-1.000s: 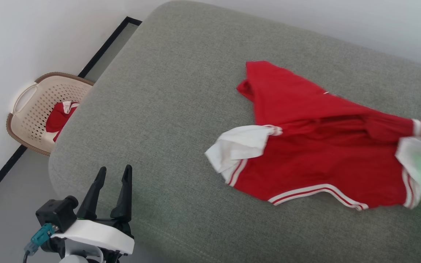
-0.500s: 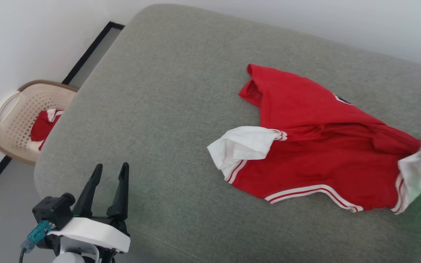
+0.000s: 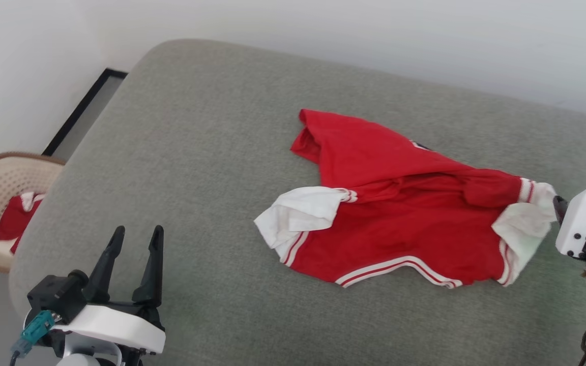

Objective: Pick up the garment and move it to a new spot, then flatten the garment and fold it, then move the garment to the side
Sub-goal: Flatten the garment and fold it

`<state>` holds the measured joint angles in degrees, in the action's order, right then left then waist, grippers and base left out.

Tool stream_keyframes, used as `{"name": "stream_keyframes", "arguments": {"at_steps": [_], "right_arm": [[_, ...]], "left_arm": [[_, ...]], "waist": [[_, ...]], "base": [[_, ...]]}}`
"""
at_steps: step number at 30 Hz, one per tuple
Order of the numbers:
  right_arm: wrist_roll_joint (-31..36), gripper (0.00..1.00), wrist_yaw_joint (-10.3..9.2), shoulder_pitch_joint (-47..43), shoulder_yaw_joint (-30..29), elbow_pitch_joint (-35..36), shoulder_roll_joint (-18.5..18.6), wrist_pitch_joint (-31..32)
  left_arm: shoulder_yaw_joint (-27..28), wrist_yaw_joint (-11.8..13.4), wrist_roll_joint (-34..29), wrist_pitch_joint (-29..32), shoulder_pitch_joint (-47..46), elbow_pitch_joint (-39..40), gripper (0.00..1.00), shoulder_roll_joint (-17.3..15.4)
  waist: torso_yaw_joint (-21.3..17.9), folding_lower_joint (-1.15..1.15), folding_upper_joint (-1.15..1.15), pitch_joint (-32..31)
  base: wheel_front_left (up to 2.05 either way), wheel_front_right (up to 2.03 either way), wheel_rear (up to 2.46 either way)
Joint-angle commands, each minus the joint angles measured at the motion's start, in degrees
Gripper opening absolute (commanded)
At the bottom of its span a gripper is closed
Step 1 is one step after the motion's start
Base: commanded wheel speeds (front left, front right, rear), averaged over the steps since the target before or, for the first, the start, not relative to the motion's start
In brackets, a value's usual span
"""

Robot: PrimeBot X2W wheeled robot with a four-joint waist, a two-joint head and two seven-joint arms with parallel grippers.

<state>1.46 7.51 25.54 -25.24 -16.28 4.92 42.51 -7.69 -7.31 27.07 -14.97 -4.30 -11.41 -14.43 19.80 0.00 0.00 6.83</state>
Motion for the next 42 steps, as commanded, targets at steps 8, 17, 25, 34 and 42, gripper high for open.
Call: {"name": "stream_keyframes", "arguments": {"at_steps": [8, 17, 25, 34, 42], "right_arm": [[-5.31, 1.00, -0.04, -6.16, 3.69, 10.63, -1.16, -3.17], [-8.38, 1.00, -0.04, -12.23, 7.03, 18.40, -1.88, -9.80], [-8.34, 1.00, -0.04, -16.69, 10.77, 22.56, -2.01, -19.35], [-7.59, 1.00, -0.04, -20.40, 13.83, 23.88, -1.98, -32.49], [-8.97, 1.00, -0.04, -21.51, 14.13, 22.43, -2.01, -37.28]], "left_arm": [[0.68, -0.18, -1.71, -0.28, 0.86, 2.86, 1.00, -1.40], [1.46, -0.17, -2.86, -0.28, 1.20, 4.66, 1.00, -2.19], [0.78, -0.17, -2.79, -0.28, 0.95, 5.06, 1.00, -3.46], [-5.45, -0.18, -1.18, 0.08, -0.25, 3.37, 1.00, -8.70], [-13.49, -0.17, -0.61, 8.14, -5.37, 0.98, 1.00, -15.50]], "waist": [[-3.88, 0.00, 0.00, -1.71], [-7.62, 0.00, 0.00, -2.27], [-11.18, 0.00, 0.00, -2.43], [-16.53, 0.00, 0.00, -1.20], [-19.62, 0.00, 0.00, 0.82]], "base": [[0.00, 0.00, 0.00], [0.00, 0.00, 0.00], [0.00, 0.00, 0.00], [0.00, 0.00, 0.00], [0.00, 0.00, 0.00]]}}
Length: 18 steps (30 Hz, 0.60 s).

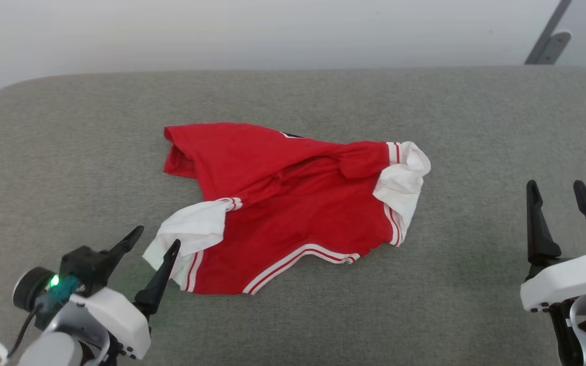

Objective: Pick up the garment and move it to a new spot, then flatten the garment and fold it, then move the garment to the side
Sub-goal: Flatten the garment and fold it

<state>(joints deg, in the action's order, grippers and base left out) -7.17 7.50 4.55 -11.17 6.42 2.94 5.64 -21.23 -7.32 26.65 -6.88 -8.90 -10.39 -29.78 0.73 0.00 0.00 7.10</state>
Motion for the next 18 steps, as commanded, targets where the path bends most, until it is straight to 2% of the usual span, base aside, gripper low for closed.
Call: {"name": "stream_keyframes", "arguments": {"at_steps": [1, 5, 8, 11, 12, 13, 18], "right_arm": [[-0.63, 1.00, -0.02, -0.62, 0.08, -0.41, -0.03, -0.89], [-2.46, 1.00, -0.03, -0.63, 0.70, -1.89, -0.03, -2.80], [-3.28, 1.00, -0.02, -0.19, 1.34, -2.45, -0.04, -3.57], [-3.80, 1.00, -0.02, 0.45, 1.89, -3.27, -0.01, -4.22], [-3.95, 1.00, -0.03, 0.55, 1.97, -3.54, -0.02, -4.33], [-3.98, 1.00, -0.02, 0.67, 2.16, -3.70, -0.02, -4.43], [-4.22, 1.00, -0.02, 0.84, 2.82, -3.95, -0.03, -5.37]], "left_arm": [[-0.84, -0.16, 0.21, 1.26, -1.48, -0.39, 1.00, -0.80], [-4.52, -0.16, 0.42, 5.78, -5.12, -2.40, 1.00, -4.53], [-5.25, -0.04, 0.27, 8.40, -7.23, -5.38, 1.00, -5.86], [-5.61, -0.06, 1.33, 10.69, -9.02, -8.30, 1.00, -5.69], [-5.93, -0.06, 1.84, 11.47, -9.73, -8.83, 0.53, -5.84], [-6.03, -0.07, 2.85, 12.12, -10.28, -9.18, 0.00, -5.98], [-7.65, -0.09, 6.14, 14.19, -12.23, -9.31, 0.00, -7.72]], "waist": [[-0.89, 0.00, 0.00, 0.80], [-2.71, 0.00, 0.00, 2.01], [-3.64, 0.00, 0.00, 2.71], [-4.41, 0.00, 0.00, 3.34], [-4.61, 0.00, 0.00, 3.52], [-4.81, 0.00, 0.00, 3.72], [-5.18, 0.00, 0.00, 4.24]], "base": [[0.00, 0.00, 0.00], [0.00, 0.00, 0.00], [0.00, 0.00, 0.00], [0.00, 0.00, 0.00], [0.00, 0.00, 0.00], [0.00, 0.00, 0.00], [0.00, 0.00, 0.00]]}}
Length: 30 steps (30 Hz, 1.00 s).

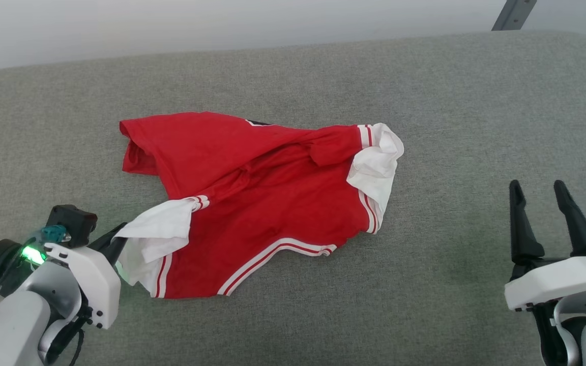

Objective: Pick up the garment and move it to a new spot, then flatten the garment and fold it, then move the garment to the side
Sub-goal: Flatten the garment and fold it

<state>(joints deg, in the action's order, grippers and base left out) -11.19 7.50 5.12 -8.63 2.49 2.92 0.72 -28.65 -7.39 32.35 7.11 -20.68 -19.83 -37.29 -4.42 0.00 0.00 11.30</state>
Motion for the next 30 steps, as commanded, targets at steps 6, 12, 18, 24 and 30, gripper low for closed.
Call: {"name": "stream_keyframes", "arguments": {"at_steps": [6, 12, 18, 24, 30], "right_arm": [[-0.07, 1.00, -0.02, 0.20, 0.46, -0.01, 0.00, -0.67], [-0.38, 1.00, -0.02, 0.37, 0.35, -0.02, 0.00, 0.08], [-0.98, 1.00, -0.03, 0.83, 0.59, 0.33, -0.01, 0.95], [-0.94, 1.00, -0.02, 1.46, 1.15, 0.32, 0.00, 1.42], [-0.99, 1.00, -0.02, 1.53, 1.51, 0.32, 0.00, 1.42]], "left_arm": [[-0.05, -0.03, 4.03, 0.74, -1.95, 0.66, 0.00, -2.55], [4.56, 1.49, 8.23, 0.82, -2.34, -0.67, 0.00, -5.09], [8.55, 2.92, 12.93, 3.00, -2.56, -5.32, 0.00, -6.34], [8.13, 1.58, 15.40, 4.53, -4.26, -10.55, 0.84, -5.38], [6.68, 0.39, 16.30, 6.29, -6.57, -11.00, 1.00, -5.91]], "waist": [[0.11, 0.00, 0.00, 0.27], [0.53, 0.00, 0.00, 0.40], [0.71, 0.00, 0.00, 1.04], [0.57, 0.00, 0.00, 1.58], [0.54, 0.00, 0.00, 1.74]], "base": [[0.00, 0.00, 0.00], [0.00, 0.00, 0.00], [0.00, 0.00, 0.00], [0.00, 0.00, 0.00], [0.00, 0.00, 0.00]]}}
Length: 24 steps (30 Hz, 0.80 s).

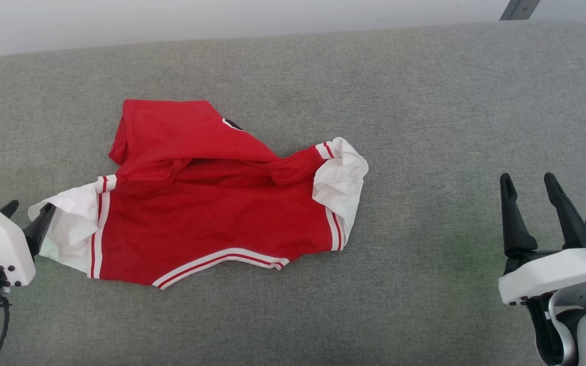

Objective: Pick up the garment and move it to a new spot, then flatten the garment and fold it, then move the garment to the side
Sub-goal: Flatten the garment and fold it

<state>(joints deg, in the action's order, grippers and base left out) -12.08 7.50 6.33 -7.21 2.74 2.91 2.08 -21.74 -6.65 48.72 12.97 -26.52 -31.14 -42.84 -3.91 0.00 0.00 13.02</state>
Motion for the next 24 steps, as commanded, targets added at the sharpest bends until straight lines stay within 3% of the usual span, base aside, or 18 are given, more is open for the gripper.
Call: {"name": "stream_keyframes", "arguments": {"at_steps": [1, 12, 24], "right_arm": [[-0.10, 1.00, -0.02, 0.36, 0.11, 0.06, 0.01, 0.07], [-0.52, 1.00, -0.02, 1.16, 0.93, 0.59, 0.01, -0.52], [-2.20, 1.00, -0.02, 2.41, 3.03, -0.11, 0.01, -2.16]], "left_arm": [[-0.58, -0.35, 0.10, 0.99, -0.99, 0.73, 1.00, -0.74], [-3.14, -0.53, 2.97, 12.09, -4.90, 10.47, 1.00, -3.82], [-6.70, 1.13, 4.69, 24.29, -9.98, 19.02, 1.00, -2.17]], "waist": [[0.03, 0.00, 0.00, 0.04], [-0.62, 0.00, 0.00, 0.26], [-4.46, 0.00, 0.00, 1.91]], "base": [[0.00, 0.00, 0.00], [0.00, 0.00, 0.00], [0.00, 0.00, 0.00]]}}
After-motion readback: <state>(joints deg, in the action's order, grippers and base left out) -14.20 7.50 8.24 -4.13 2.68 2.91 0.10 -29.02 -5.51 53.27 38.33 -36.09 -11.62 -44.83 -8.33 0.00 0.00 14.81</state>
